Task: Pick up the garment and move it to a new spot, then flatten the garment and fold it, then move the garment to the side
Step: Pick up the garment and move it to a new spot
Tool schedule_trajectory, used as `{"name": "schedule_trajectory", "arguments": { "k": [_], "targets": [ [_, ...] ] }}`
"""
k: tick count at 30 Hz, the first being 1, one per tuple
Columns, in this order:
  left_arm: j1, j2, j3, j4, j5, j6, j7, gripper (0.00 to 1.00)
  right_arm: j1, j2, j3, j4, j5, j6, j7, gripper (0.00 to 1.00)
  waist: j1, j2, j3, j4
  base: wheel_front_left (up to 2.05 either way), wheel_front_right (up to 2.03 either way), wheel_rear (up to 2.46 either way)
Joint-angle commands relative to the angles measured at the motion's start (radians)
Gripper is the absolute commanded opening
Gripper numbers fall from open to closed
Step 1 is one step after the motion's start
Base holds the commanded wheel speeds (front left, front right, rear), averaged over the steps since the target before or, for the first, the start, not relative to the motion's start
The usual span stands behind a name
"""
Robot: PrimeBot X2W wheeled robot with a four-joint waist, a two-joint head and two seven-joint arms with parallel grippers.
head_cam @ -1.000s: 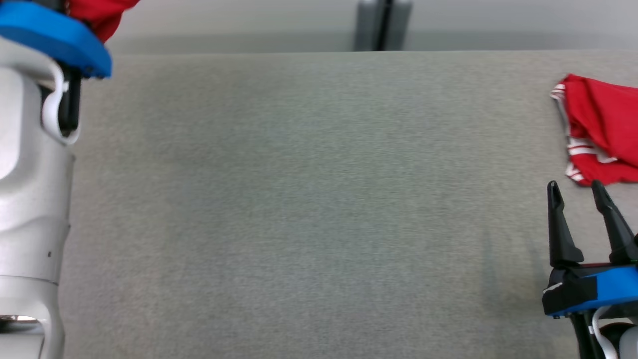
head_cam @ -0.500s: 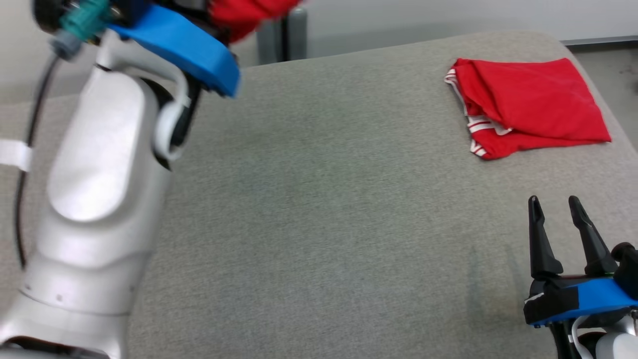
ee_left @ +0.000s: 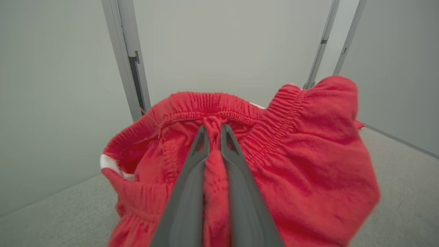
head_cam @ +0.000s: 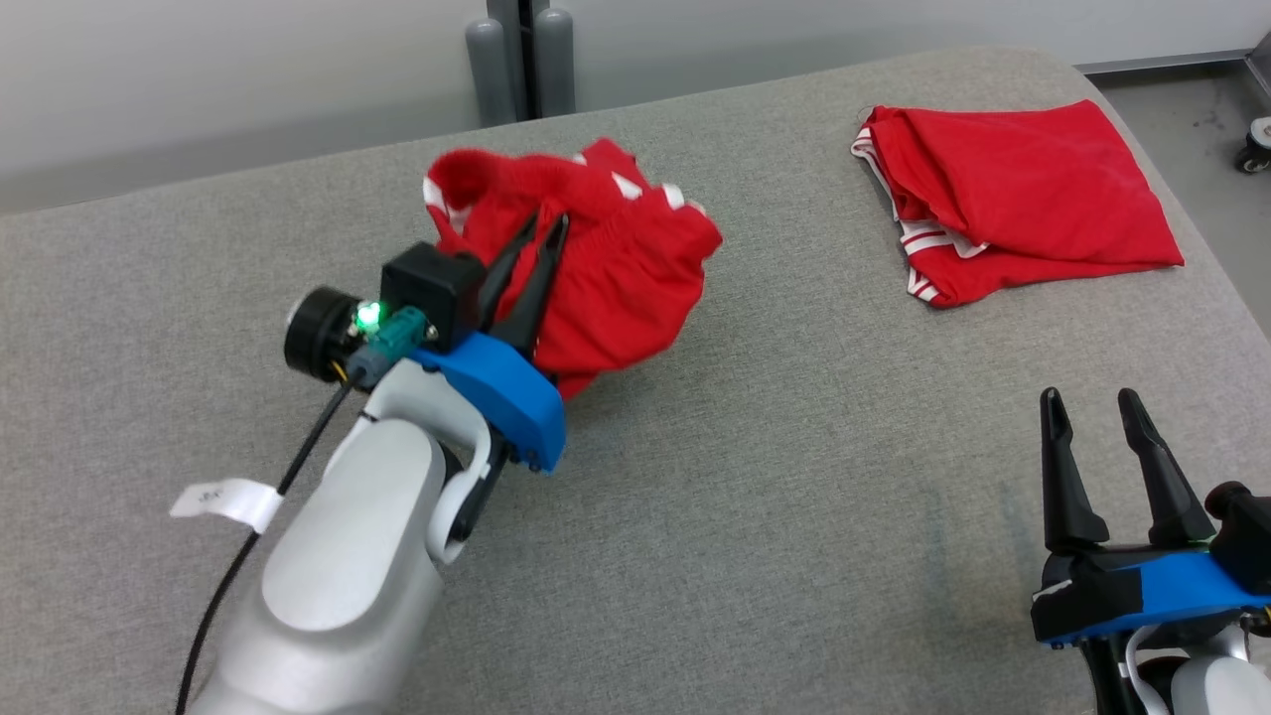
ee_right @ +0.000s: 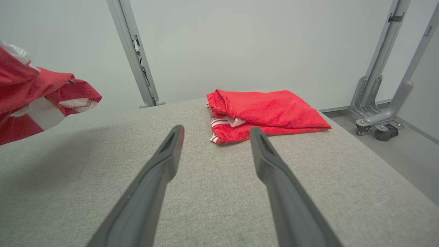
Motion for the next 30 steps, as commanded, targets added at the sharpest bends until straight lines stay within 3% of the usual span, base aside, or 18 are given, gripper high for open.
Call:
{"name": "schedule_trajectory", "arguments": {
  "k": [1, 6, 7, 8, 9, 18, 30],
  "targets": [
    [0.028, -0.007, -0.008, 0.015, -0.006, 0.003, -0.01, 0.0, -0.006, 0.001, 0.001, 0.004, 0.003, 0.0, -0.004, 1.0, 0.0001, 0.0, 0.002, 0.002, 0.0, 0.0, 0.0],
    [0.1, -0.027, -0.043, 0.088, 0.0, 0.011, -0.045, 0.0, -0.005, 0.001, 0.003, 0.011, 0.005, 0.0, -0.006, 1.0, 0.0001, 0.0, 0.004, 0.017, 0.0, 0.0, 0.0],
    [0.108, -0.033, -0.05, 0.103, 0.004, 0.014, -0.053, 0.05, -0.006, 0.001, 0.002, 0.013, 0.004, 0.0, -0.005, 1.0, 0.0001, 0.0, 0.004, 0.02, 0.0, 0.0, 0.0],
    [0.112, -0.037, -0.055, 0.116, 0.008, 0.019, -0.062, 0.42, -0.009, 0.001, 0.004, 0.014, 0.002, 0.0, -0.005, 1.0, 0.0001, 0.0, 0.004, 0.023, 0.0, 0.0, 0.0],
    [0.114, -0.041, -0.06, 0.129, 0.013, 0.022, -0.072, 1.0, -0.012, 0.001, 0.006, 0.013, -0.001, 0.0, -0.003, 1.0, 0.0001, 0.0, 0.002, 0.026, 0.0, 0.0, 0.0],
    [0.104, -0.044, -0.027, 0.135, 0.0, 0.064, -0.188, 1.0, 0.013, 0.001, 0.012, 0.014, -0.012, 0.0, 0.005, 1.0, 0.0001, 0.0, -0.046, 0.084, 0.0, 0.0, 0.0],
    [0.249, 0.053, 0.131, -0.067, -0.013, 0.157, -0.22, 1.0, 0.043, 0.001, 0.007, -0.004, -0.02, 0.0, 0.024, 1.0, 0.0001, 0.0, -0.109, 0.197, 0.0, 0.0, 0.0]
  ]
}}
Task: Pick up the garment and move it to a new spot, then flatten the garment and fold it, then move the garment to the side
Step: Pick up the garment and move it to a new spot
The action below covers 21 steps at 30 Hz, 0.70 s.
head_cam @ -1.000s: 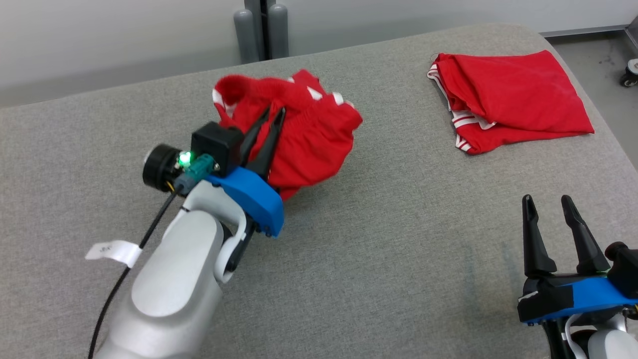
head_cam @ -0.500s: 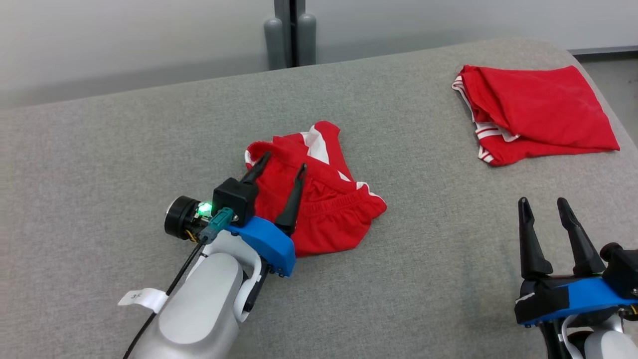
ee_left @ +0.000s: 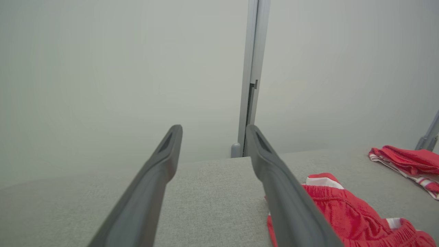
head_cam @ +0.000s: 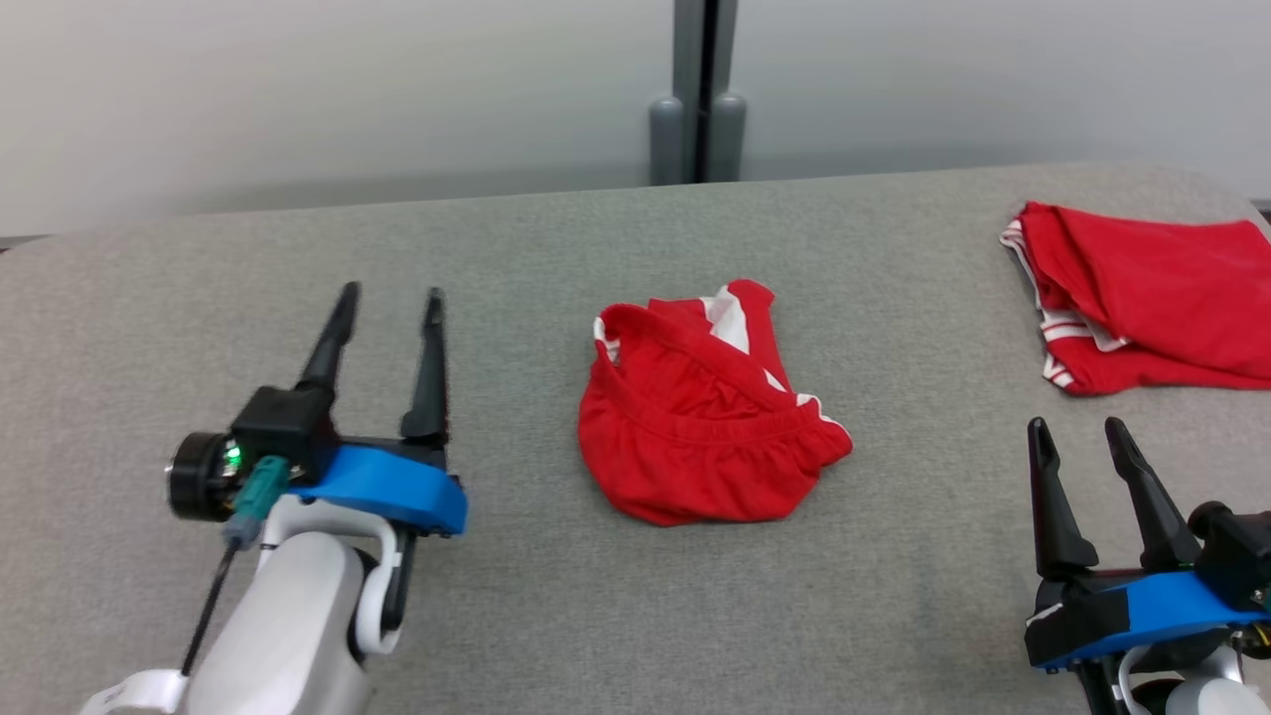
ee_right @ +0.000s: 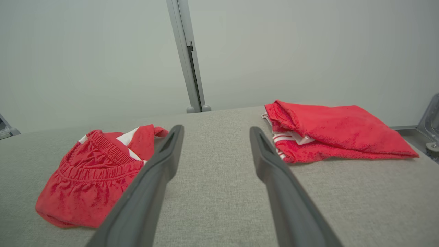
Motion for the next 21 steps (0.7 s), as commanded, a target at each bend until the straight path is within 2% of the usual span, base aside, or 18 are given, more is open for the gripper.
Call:
{"name": "schedule_trajectory", "arguments": {
  "k": [1, 10, 21],
  "targets": [
    [0.035, 0.015, 0.027, -0.037, 0.003, 0.015, -0.004, 1.0, 0.011, 0.0, 0.0, -0.005, -0.004, 0.0, 0.001, 1.0, 0.0, 0.0, -0.005, 0.017, 0.0, 0.0, 0.0],
    [0.196, 0.052, 0.132, -0.164, 0.015, 0.047, -0.004, 1.0, 0.027, 0.0, 0.004, -0.015, -0.019, 0.0, 0.02, 1.0, 0.0, 0.0, -0.045, 0.075, 0.0, 0.0, 0.0],
    [0.342, 0.04, 0.184, -0.249, 0.027, 0.065, -0.004, 1.0, 0.06, 0.0, 0.004, -0.028, -0.024, 0.0, 0.041, 1.0, 0.0, 0.0, -0.067, 0.096, 0.0, 0.0, 0.0]
  ]
}}
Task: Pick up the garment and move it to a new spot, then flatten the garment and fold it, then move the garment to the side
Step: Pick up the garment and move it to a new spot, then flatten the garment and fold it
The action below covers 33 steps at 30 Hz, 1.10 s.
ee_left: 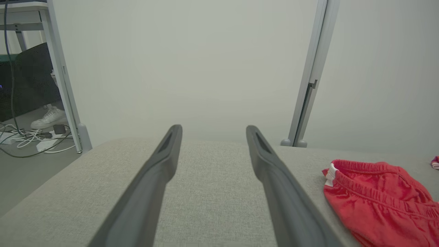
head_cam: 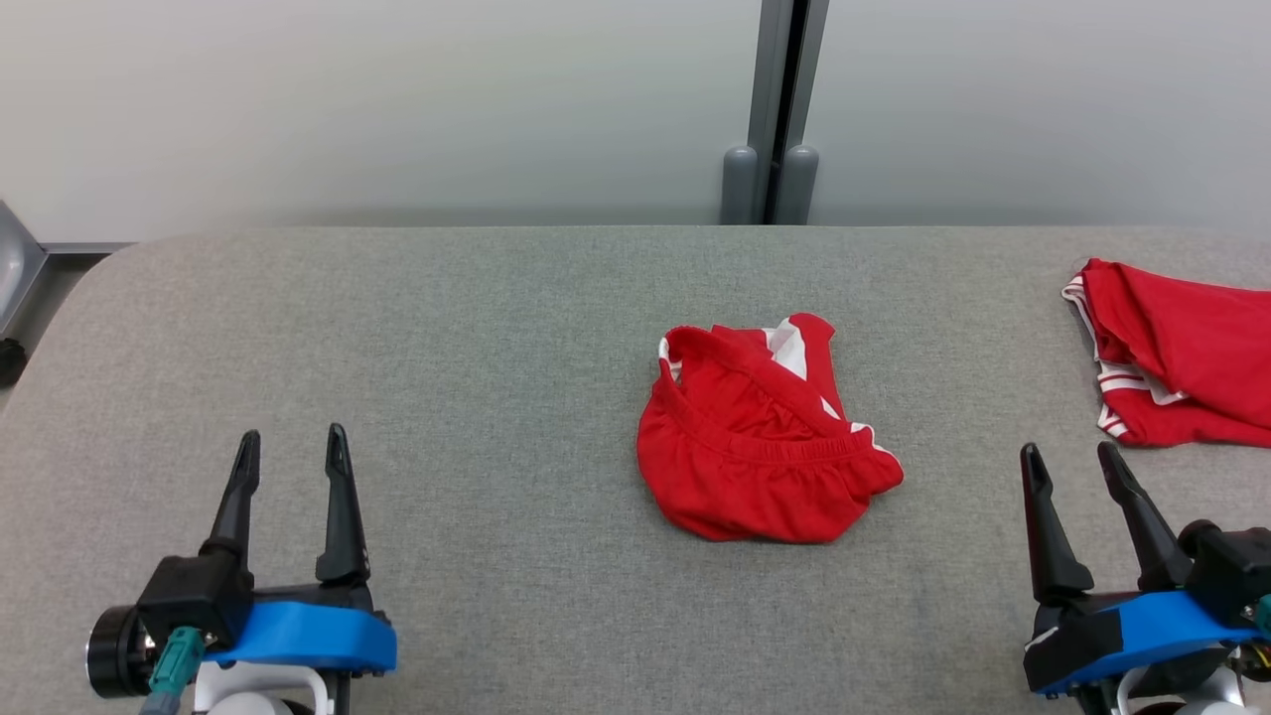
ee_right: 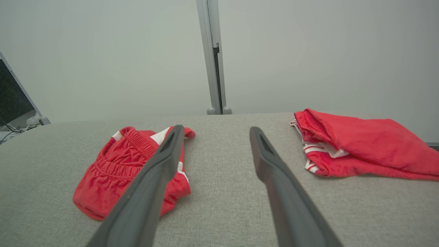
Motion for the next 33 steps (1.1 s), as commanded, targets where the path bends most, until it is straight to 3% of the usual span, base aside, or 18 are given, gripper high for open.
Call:
{"name": "schedule_trajectory", "arguments": {
  "k": [1, 25, 33],
  "targets": [
    [0.01, 0.0, 0.008, -0.005, 0.004, 0.002, -0.002, 1.0, 0.02, 0.0, -0.001, -0.002, -0.004, 0.0, 0.004, 1.0, 0.0, 0.0, -0.001, 0.001, 0.0, 0.0, 0.0],
    [0.021, -0.003, 0.009, -0.002, 0.025, -0.011, -0.003, 1.0, 0.033, 0.0, 0.0, -0.004, 0.003, 0.0, 0.018, 1.0, 0.0, 0.0, 0.007, 0.005, 0.0, 0.0, 0.0],
    [-0.009, -0.012, 0.001, 0.002, 0.03, -0.016, -0.003, 1.0, -0.103, -0.014, 0.065, 0.014, -0.032, 0.0, 0.049, 1.0, 0.0, 0.0, 0.04, 0.022, 0.0, 0.0, 0.0]
  ]
}}
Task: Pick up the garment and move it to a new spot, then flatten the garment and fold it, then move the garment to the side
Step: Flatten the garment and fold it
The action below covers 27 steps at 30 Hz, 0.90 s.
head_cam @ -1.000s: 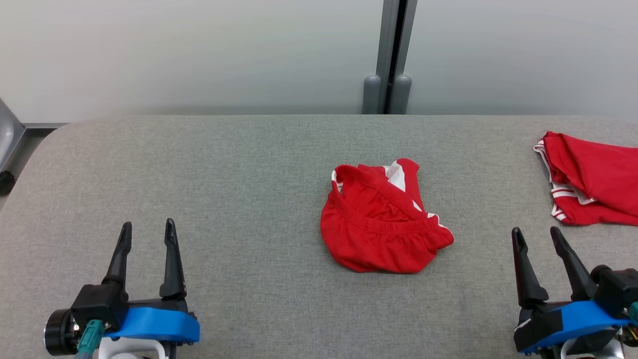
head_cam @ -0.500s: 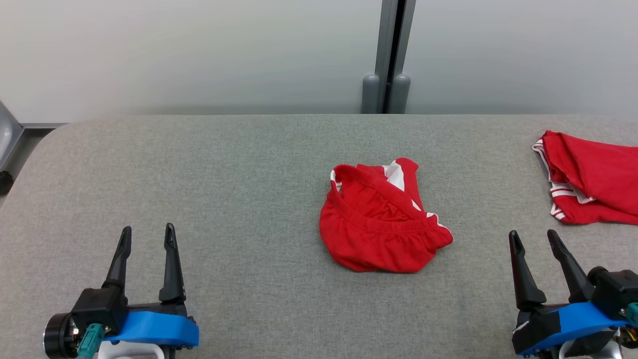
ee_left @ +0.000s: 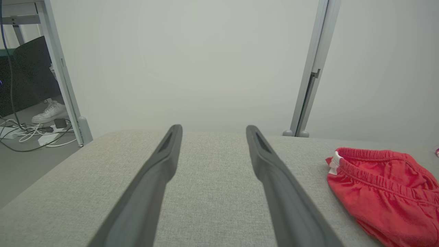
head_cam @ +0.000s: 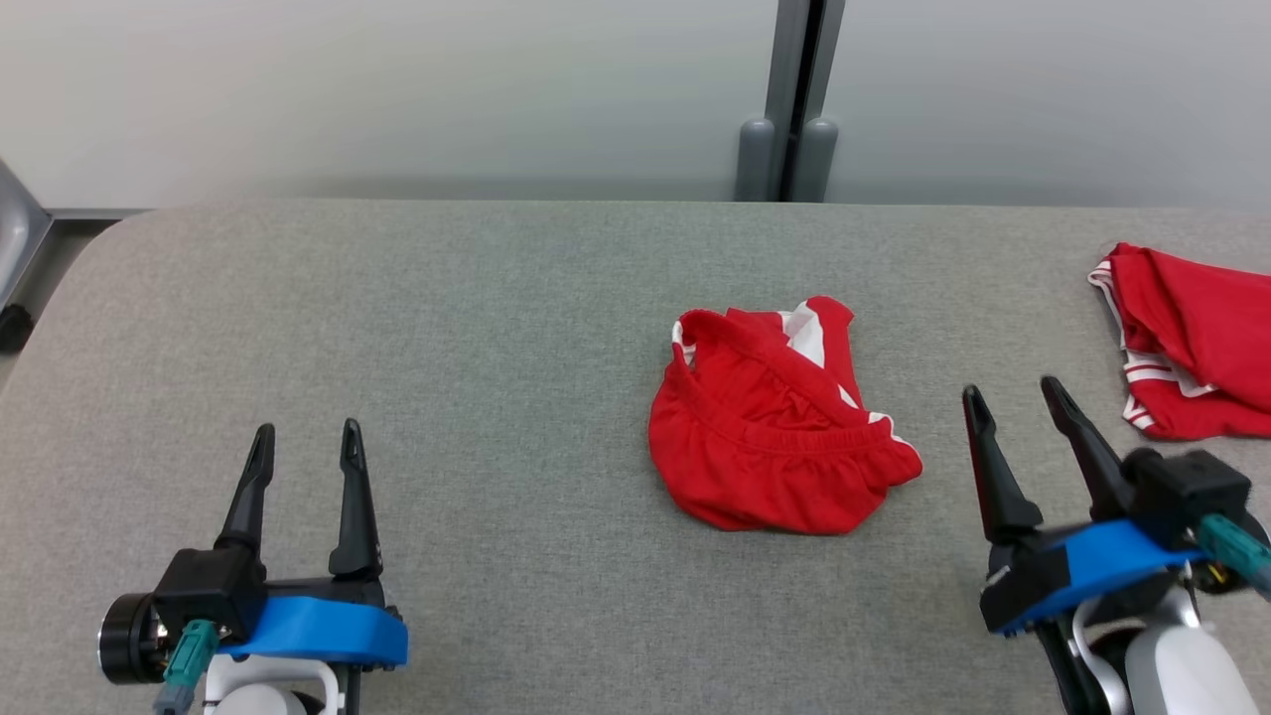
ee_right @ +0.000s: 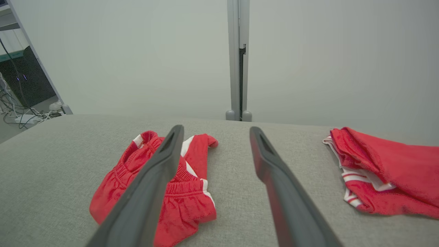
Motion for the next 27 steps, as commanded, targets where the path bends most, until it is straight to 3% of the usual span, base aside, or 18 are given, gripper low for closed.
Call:
{"name": "schedule_trajectory", "arguments": {
  "k": [1, 7, 17, 25, 26, 27],
  "targets": [
    [-0.021, -0.002, 0.0, 0.003, 0.007, -0.002, -0.003, 1.0, -0.033, -0.016, 0.015, 0.014, -0.008, 0.0, 0.01, 1.0, -0.0001, 0.0, 0.01, 0.009, 0.0, 0.0, 0.0],
    [-0.061, -0.023, -0.02, 0.012, 0.016, -0.014, -0.003, 1.0, -0.139, -0.052, 0.063, 0.12, -0.006, 0.0, 0.04, 1.0, -0.0001, 0.0, 0.048, 0.049, 0.0, 0.0, 0.0],
    [-0.103, -0.058, -0.019, 0.035, 0.028, -0.036, -0.003, 1.0, -0.189, -0.104, 0.071, 0.366, -0.007, 0.0, 0.011, 1.0, -0.0001, 0.0, 0.107, 0.124, 0.0, 0.0, 0.0],
    [-0.121, -0.083, -0.01, 0.05, 0.042, -0.054, -0.003, 1.0, -0.225, -0.096, 0.107, 0.526, 0.031, 0.0, -0.02, 1.0, -0.0001, 0.0, 0.13, 0.156, 0.0, 0.0, 0.0],
    [-0.123, -0.085, -0.008, 0.052, 0.044, -0.055, -0.003, 1.0, -0.229, -0.096, 0.111, 0.541, 0.042, 0.0, -0.026, 0.92, -0.0001, 0.0, 0.13, 0.157, 0.0, 0.0, 0.0],
    [-0.124, -0.086, -0.005, 0.054, 0.047, -0.055, -0.003, 1.0, -0.234, -0.099, 0.117, 0.554, 0.049, 0.0, -0.03, 0.35, -0.0001, 0.0, 0.129, 0.157, 0.0, 0.0, 0.0]
  ]
}}
